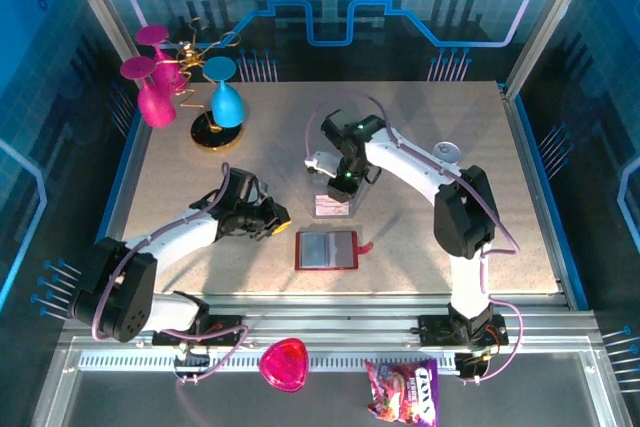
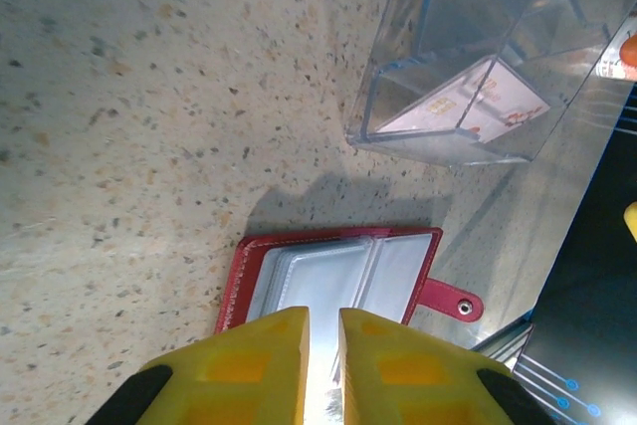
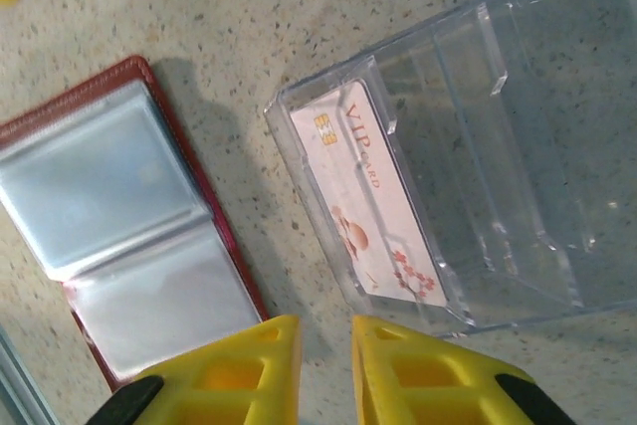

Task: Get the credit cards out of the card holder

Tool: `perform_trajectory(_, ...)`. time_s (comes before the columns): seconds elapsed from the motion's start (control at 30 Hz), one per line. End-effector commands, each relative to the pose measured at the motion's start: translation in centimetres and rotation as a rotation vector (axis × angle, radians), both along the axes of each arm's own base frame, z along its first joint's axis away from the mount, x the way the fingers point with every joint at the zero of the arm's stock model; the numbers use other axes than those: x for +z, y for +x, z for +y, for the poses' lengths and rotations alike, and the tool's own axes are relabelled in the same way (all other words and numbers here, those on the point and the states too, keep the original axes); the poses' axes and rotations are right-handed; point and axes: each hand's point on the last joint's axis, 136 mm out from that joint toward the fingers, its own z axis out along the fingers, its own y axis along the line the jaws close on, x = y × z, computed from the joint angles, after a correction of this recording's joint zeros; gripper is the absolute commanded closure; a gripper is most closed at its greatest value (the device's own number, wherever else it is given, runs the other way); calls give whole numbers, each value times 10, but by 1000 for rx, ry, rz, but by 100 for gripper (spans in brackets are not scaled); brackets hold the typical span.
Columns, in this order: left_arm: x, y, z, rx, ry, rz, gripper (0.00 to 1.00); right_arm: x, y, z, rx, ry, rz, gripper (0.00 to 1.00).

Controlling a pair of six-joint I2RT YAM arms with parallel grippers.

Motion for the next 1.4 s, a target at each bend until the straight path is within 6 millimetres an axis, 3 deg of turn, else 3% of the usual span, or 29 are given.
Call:
perform_trajectory(0.0,6,4,-15,-43,-29,-12,85,16,5,17,-231,146,-20,79)
perform_trajectory(0.27,-13,-15,-25,-95,-18,45,87,-1,-21,23,-596,285,165,85)
perform_trajectory(0.5,-29,-35,-27,-117,-8,96,88,-14,-54,39,-733,386,329,90)
perform_trajectory(0.67,-42,-49,-23,-122,21,132,89,-27,-73,44,-774,403,427,90)
perform_trajectory(0.87,-53,-57,-21,-125,30,160,90,-39,-89,52,-784,412,496,82)
perform_trajectory(1.37,-61,-62,-19,-143,61,190,90,-56,-101,64,-781,371,552,71)
